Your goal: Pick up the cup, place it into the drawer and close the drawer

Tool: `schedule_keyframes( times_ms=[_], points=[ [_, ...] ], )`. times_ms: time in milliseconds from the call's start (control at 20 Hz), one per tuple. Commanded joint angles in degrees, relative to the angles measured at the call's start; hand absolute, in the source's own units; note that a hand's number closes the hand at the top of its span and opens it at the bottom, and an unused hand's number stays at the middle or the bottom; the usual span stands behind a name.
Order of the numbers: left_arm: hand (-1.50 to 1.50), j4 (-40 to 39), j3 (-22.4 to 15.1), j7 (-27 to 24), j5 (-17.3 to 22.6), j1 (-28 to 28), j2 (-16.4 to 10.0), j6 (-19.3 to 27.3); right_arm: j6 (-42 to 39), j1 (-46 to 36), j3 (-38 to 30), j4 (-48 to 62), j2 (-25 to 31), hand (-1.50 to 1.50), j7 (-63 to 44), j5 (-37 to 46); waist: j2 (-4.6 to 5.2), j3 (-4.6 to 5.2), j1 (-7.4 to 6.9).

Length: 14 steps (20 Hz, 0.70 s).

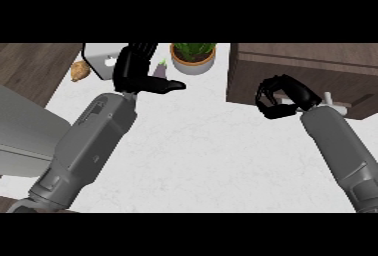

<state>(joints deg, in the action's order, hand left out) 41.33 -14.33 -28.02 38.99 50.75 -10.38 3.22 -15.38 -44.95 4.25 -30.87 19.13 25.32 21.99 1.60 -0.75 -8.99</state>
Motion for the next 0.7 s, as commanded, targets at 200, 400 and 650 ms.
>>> schedule_keyframes(
  times_ms=[200, 400, 650],
  points=[
    [-1.50, 1.94, -0.52, 0.31, 0.06, -1.43, -0.36, -1.35, 2.53, -9.61, -5.02, 1.84, 7.16, 1.50, -4.79, -1.21, 1.08, 0.54, -3.23],
    [-1.50, 2.18, -0.42, 0.81, 0.52, -2.75, -1.63, -3.37, 0.35, -9.11, -6.48, 0.39, 8.70, 1.50, -4.45, -3.39, 1.24, 0.60, -3.64],
    [-1.50, 2.92, -0.15, 0.76, 0.94, -3.65, -1.98, -4.04, -1.84, -8.03, -6.84, -0.83, 9.90, 1.50, -4.48, -4.53, 1.09, 0.61, -3.72]
  ],
)
